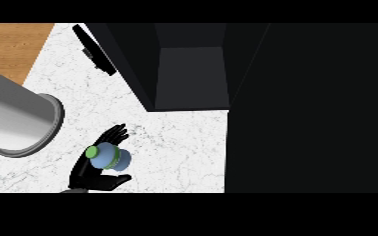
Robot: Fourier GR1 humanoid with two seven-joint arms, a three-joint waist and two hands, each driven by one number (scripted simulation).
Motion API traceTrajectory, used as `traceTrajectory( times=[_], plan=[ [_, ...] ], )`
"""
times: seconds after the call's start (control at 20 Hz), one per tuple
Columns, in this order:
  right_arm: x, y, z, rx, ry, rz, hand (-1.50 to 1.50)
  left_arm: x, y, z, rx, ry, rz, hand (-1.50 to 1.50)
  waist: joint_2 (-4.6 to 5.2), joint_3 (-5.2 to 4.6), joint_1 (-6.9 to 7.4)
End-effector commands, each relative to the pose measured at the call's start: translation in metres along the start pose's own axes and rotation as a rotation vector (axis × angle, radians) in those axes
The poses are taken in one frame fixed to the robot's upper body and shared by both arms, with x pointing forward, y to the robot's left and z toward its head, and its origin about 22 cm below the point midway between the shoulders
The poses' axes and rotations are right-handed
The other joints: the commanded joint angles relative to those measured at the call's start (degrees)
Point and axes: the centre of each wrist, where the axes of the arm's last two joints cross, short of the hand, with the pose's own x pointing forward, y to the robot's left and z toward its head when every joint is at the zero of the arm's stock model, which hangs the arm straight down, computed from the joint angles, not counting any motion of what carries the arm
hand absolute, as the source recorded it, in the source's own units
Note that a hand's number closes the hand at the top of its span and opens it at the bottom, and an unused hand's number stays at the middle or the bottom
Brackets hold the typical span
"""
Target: Pick up the bottled water, place it into the cabinet and close the cabinet
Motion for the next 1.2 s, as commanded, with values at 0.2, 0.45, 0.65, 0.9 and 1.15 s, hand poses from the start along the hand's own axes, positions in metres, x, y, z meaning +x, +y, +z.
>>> traceTrajectory(
  times=[0.2,0.45,0.65,0.9,1.15],
  plan=[
    [0.043,0.016,-0.006,0.032,-0.083,-0.018,-1.50,-0.010,-0.005,-0.014,-0.017,-0.056,0.190,1.50,0.08,0.00,0.55],
    [0.048,0.016,0.008,0.027,-0.075,-0.007,-1.50,-0.014,-0.014,-0.009,-0.046,-0.064,0.174,1.50,-0.25,0.08,0.24],
    [0.041,0.016,0.004,0.025,-0.063,-0.008,-1.50,0.001,0.018,-0.009,0.187,-0.161,0.169,1.50,-0.11,0.03,0.61],
    [0.045,0.010,0.006,0.016,-0.083,0.002,-1.50,0.021,0.052,-0.005,0.319,-0.266,0.121,1.50,-0.09,0.02,0.58],
    [0.048,0.016,-0.004,0.000,-0.093,0.006,-1.50,0.029,0.030,-0.029,0.250,-0.276,0.065,1.50,-0.15,0.12,1.45]
  ],
)
